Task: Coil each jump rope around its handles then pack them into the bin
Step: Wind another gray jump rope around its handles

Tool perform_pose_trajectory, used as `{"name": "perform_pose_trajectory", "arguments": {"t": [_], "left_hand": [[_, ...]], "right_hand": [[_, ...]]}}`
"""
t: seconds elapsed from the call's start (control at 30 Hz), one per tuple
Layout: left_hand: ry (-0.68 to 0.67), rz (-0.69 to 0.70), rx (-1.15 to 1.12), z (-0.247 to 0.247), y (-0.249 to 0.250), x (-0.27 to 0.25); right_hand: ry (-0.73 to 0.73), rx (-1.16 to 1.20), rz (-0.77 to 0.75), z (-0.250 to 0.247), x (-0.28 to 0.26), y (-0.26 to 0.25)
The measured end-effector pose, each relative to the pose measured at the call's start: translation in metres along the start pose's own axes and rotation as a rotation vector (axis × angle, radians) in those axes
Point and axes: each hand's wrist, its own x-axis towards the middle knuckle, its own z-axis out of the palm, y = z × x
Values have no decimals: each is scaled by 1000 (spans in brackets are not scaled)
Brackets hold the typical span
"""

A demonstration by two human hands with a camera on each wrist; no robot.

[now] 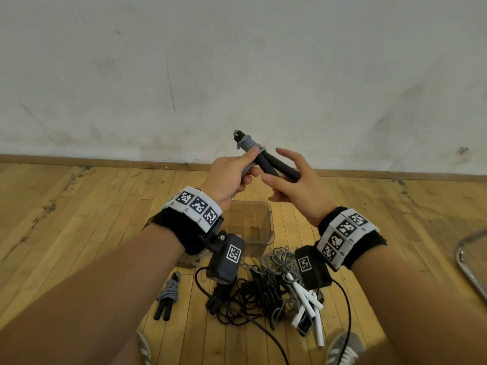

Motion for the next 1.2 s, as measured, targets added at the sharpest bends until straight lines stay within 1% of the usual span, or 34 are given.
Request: {"name": "perform_pose_trajectory", "arguments": {"t": [0.07, 0.1, 0.17, 0.27, 0.43, 0.53, 0.63, 0.7, 0.83, 0.93, 1.07, 1.13, 1.2], "left_hand": [[-49, 13, -3, 2, 1, -2], [-62, 24, 16, 2, 1, -2], [-71, 37, 69, 0, 0, -2], [-44, 60, 168, -2, -2, -3], [48, 111, 285, -4, -6, -4], [33, 122, 345, -4, -5, -6], [-22, 102, 349, -2, -4, -6], [-32, 87, 344, 0, -4, -6], [-10, 27, 195, 4, 0, -8], [48, 12, 154, 5, 2, -9], [123, 5, 201, 0, 4, -8], [129, 15, 193, -2, 3, -7], [103, 29, 169, -3, 2, -6]], "right_hand": [[-64, 117, 113, -1, -1, -4], [-101, 133, 141, 0, -2, -5], [-124, 122, 149, 1, -4, -5], [-80, 17, 64, -1, -1, -4], [19, -289, -85, -5, 4, 4], [97, -434, -146, -8, 7, 10], [161, -563, -186, -12, 10, 17], [184, -659, -210, -12, 9, 19], [207, -839, -279, -3, 6, 15], [141, -831, -313, 4, 2, 15], [51, -750, -302, 13, -1, 15], [5, -619, -300, 15, -1, 14], [-3, -359, -218, 13, -1, 9]]}}
